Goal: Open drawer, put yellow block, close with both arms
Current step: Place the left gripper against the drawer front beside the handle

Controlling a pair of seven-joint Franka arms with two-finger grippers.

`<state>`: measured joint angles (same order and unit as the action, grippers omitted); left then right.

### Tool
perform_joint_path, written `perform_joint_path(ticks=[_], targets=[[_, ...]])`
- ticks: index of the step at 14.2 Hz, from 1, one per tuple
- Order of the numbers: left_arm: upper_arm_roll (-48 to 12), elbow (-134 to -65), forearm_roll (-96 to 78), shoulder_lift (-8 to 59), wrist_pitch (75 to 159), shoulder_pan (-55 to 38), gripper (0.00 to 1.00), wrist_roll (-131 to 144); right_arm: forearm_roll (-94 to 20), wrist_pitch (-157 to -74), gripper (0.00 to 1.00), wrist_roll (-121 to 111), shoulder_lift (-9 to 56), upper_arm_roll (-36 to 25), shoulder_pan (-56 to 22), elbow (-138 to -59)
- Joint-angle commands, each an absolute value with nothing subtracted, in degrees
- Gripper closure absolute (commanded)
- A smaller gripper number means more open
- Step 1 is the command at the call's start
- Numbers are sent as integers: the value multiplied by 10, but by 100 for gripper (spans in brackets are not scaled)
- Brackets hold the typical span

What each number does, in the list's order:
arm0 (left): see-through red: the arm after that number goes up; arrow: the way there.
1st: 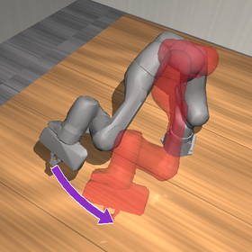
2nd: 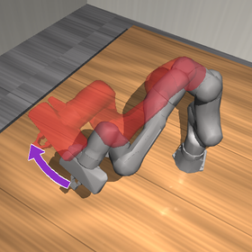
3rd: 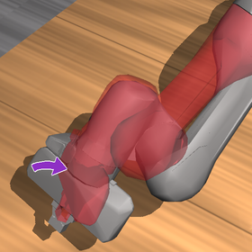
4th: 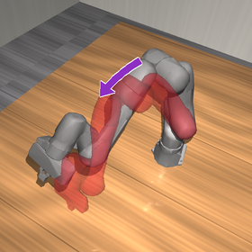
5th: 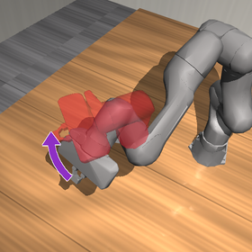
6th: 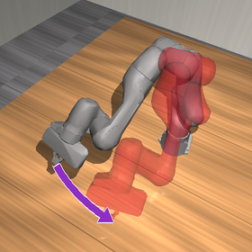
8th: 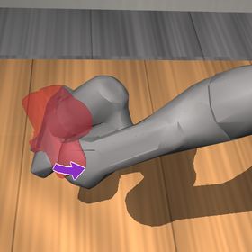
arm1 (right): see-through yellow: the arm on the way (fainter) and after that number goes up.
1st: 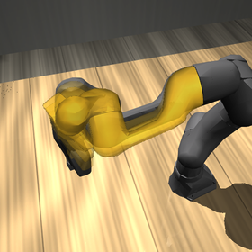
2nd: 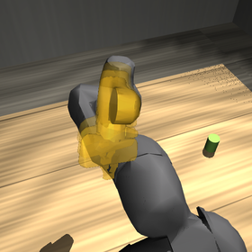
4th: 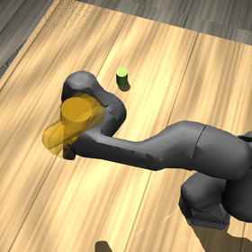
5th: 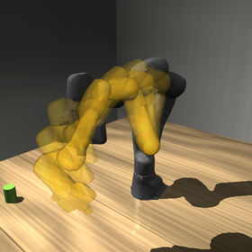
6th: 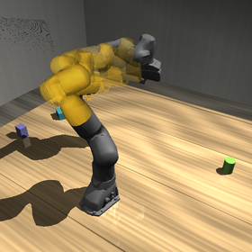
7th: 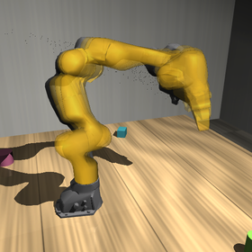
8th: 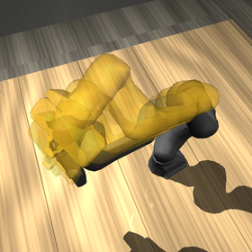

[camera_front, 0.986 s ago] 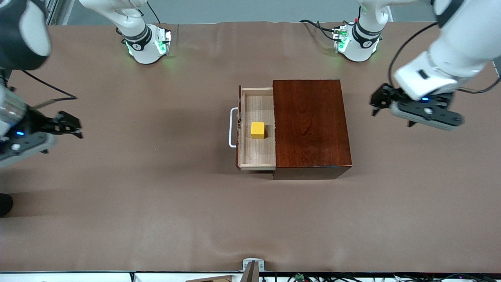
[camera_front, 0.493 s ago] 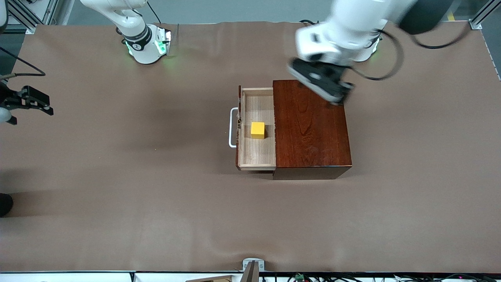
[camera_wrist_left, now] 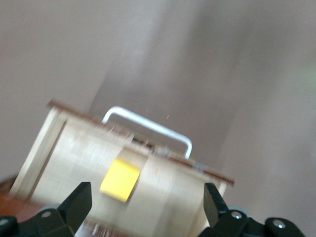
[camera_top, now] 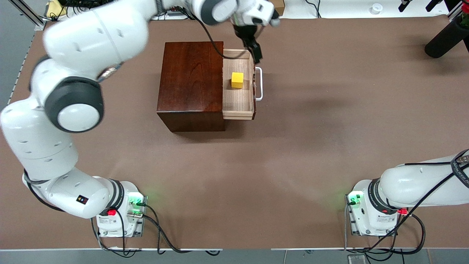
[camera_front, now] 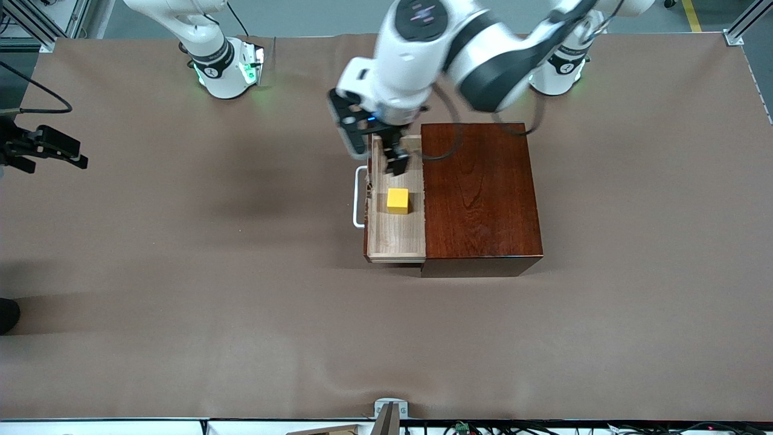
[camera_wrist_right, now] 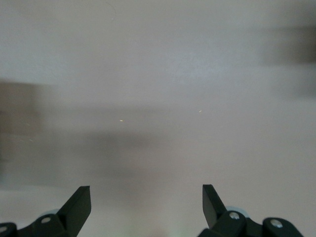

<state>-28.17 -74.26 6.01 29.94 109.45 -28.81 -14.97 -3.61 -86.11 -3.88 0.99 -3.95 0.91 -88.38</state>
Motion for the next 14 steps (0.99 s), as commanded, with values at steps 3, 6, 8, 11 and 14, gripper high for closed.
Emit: perform_joint_path(ticks=[3,6,8,11,14], targets=[[-162,-710,74,359,1136,-416,0,-251,-45,-851,0,5,-17,-35,18,-900],[-143,-710,75,388,1161,-427,0,-321,-21,-868,0,-1,-12,-33,18,-896],[-134,-711,75,404,1177,-428,0,-361,-20,-865,0,-3,-9,-34,23,-896],[-133,-712,75,416,1185,-428,0,-388,-16,-871,0,-4,-4,-35,19,-896],[-131,-712,75,426,1193,-427,0,-388,-16,-880,0,-4,-1,-33,13,-896]])
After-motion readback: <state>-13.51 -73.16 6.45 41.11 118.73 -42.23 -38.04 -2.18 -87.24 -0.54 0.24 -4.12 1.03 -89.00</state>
